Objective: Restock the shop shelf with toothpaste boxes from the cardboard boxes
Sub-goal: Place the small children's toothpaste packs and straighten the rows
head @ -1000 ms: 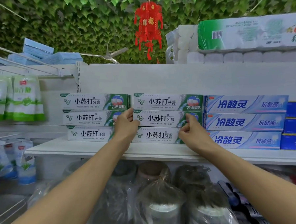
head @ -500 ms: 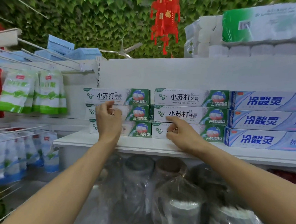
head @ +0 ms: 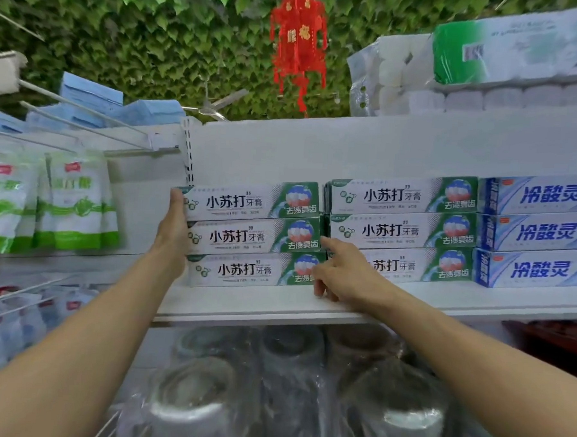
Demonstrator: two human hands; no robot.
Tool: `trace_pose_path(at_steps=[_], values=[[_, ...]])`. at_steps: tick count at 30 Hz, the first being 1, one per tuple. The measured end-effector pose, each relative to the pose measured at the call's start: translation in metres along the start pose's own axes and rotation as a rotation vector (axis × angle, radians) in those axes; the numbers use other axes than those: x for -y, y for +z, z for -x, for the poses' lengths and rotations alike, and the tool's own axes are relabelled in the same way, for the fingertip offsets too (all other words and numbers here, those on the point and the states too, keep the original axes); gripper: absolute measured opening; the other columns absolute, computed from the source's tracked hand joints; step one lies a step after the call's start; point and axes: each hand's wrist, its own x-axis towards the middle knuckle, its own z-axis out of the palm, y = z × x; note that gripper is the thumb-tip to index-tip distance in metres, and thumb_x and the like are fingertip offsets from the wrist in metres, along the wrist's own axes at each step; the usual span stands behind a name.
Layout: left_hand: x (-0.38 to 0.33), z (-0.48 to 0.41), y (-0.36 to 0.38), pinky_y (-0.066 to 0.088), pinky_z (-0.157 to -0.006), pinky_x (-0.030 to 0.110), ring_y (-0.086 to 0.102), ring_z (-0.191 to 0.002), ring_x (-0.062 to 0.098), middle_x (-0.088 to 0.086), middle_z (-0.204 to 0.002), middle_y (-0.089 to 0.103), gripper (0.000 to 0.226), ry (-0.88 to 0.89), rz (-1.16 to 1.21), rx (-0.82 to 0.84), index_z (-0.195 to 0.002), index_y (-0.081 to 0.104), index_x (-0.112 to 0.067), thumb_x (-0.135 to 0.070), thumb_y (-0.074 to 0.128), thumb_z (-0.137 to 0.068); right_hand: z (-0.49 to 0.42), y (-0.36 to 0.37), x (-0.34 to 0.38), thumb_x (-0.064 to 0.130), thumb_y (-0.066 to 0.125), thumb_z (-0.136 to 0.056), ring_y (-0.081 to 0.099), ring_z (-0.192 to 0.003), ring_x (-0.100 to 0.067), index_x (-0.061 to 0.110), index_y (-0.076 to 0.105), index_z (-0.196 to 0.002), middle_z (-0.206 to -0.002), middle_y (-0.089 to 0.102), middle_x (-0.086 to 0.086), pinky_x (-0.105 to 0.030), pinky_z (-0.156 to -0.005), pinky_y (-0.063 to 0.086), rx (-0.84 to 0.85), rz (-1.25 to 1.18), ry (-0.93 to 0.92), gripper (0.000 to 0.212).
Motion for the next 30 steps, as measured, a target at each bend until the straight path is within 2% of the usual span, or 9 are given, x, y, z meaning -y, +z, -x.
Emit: trace_pose_path(at_steps=[4, 8, 9, 14, 19, 22, 25, 28, 30], values=[[-0.002, 0.008, 0.009, 0.052, -0.059, 0.029, 0.07, -0.077, 0.017, 0.0, -0.095, 0.073, 0.06, 0.021, -0.021, 0.078, -0.111, 0.064, -0.03, -0.065, 0.019, -0.097, -0.001, 0.003, -0.008, 0.006, 0.051, -0.086, 0.057, -0.066, -0.007, 0.011, 0.049, -0.134, -0.071, 0.064, 0.005, -0.025, -0.061, 0.045, -0.167, 0.163, -0.1, 0.048], [0.0, 0.002, 0.0, 0.053, -0.084, 0.04, 0.069, -0.088, 0.019, -0.004, -0.09, 0.075, 0.063, 0.044, 0.0, 0.121, -0.104, 0.067, -0.03, -0.065, 0.015, -0.096, 0.004, 0.003, -0.006, 0.009, 0.051, -0.089, 0.057, -0.079, -0.011, 0.017, 0.042, -0.137, -0.08, 0.06, 0.006, -0.037, -0.078, 0.05, -0.264, 0.222, -0.166, 0.049], [-0.001, 0.002, -0.001, 0.052, -0.084, 0.04, 0.069, -0.089, 0.019, -0.005, -0.088, 0.075, 0.066, 0.037, 0.008, 0.135, -0.103, 0.068, -0.03, -0.066, 0.012, -0.096, 0.005, 0.001, -0.006, 0.009, 0.051, -0.089, 0.057, -0.08, -0.012, 0.018, 0.042, -0.137, -0.082, 0.059, 0.006, -0.039, -0.08, 0.05, -0.267, 0.219, -0.165, 0.049], [-0.002, 0.007, 0.01, 0.055, -0.072, 0.038, 0.071, -0.091, 0.025, 0.005, -0.1, 0.075, 0.078, -0.026, 0.019, 0.154, -0.114, 0.068, -0.028, -0.074, 0.009, -0.09, 0.001, -0.011, -0.009, 0.009, 0.054, -0.089, 0.055, -0.083, -0.011, 0.017, 0.044, -0.137, -0.096, 0.057, 0.003, -0.027, -0.079, 0.047, -0.22, 0.228, -0.148, 0.05], [0.003, 0.01, 0.008, 0.054, -0.071, 0.035, 0.069, -0.087, 0.02, 0.001, -0.096, 0.073, 0.075, 0.01, -0.039, 0.101, -0.114, 0.066, -0.029, -0.077, 0.014, -0.087, -0.001, -0.016, -0.006, 0.007, 0.054, -0.088, 0.055, -0.082, -0.012, 0.017, 0.052, -0.128, -0.094, 0.058, 0.003, -0.029, -0.079, 0.048, -0.275, 0.297, -0.19, 0.042], [0.011, 0.018, 0.009, 0.057, -0.08, 0.045, 0.07, -0.093, 0.026, 0.002, -0.102, 0.074, 0.084, -0.007, -0.023, 0.099, -0.12, 0.064, -0.031, -0.088, 0.021, -0.075, 0.005, -0.014, -0.006, 0.005, 0.052, -0.089, 0.057, -0.087, -0.011, 0.016, 0.057, -0.123, -0.098, 0.061, 0.002, -0.018, -0.077, 0.046, -0.15, 0.268, -0.199, 0.037], [0.013, 0.017, 0.009, 0.054, -0.087, 0.053, 0.068, -0.096, 0.031, 0.005, -0.101, 0.073, 0.091, -0.063, -0.042, 0.064, -0.114, 0.066, -0.032, -0.095, 0.022, -0.065, 0.012, -0.01, -0.008, 0.003, 0.052, -0.089, 0.056, -0.097, -0.009, 0.014, 0.052, -0.131, -0.111, 0.058, 0.004, -0.007, -0.077, 0.04, 0.045, 0.29, -0.173, 0.044], [0.01, 0.02, 0.01, 0.055, -0.084, 0.048, 0.067, -0.086, 0.028, 0.004, -0.095, 0.071, 0.077, -0.097, -0.045, 0.04, -0.105, 0.063, -0.033, -0.089, 0.019, -0.074, 0.011, -0.008, -0.012, 0.005, 0.054, -0.088, 0.055, -0.095, -0.006, 0.015, 0.048, -0.134, -0.111, 0.055, 0.007, -0.004, -0.075, 0.039, 0.062, 0.252, -0.156, 0.048], [0.01, 0.019, 0.011, 0.054, -0.073, 0.041, 0.065, -0.079, 0.024, 0.003, -0.088, 0.069, 0.073, -0.117, -0.046, 0.036, -0.106, 0.061, -0.03, -0.084, 0.018, -0.08, 0.009, -0.006, -0.013, 0.01, 0.057, -0.088, 0.054, -0.097, -0.006, 0.016, 0.044, -0.138, -0.115, 0.054, 0.006, -0.004, -0.075, 0.039, 0.06, 0.254, -0.139, 0.052]])
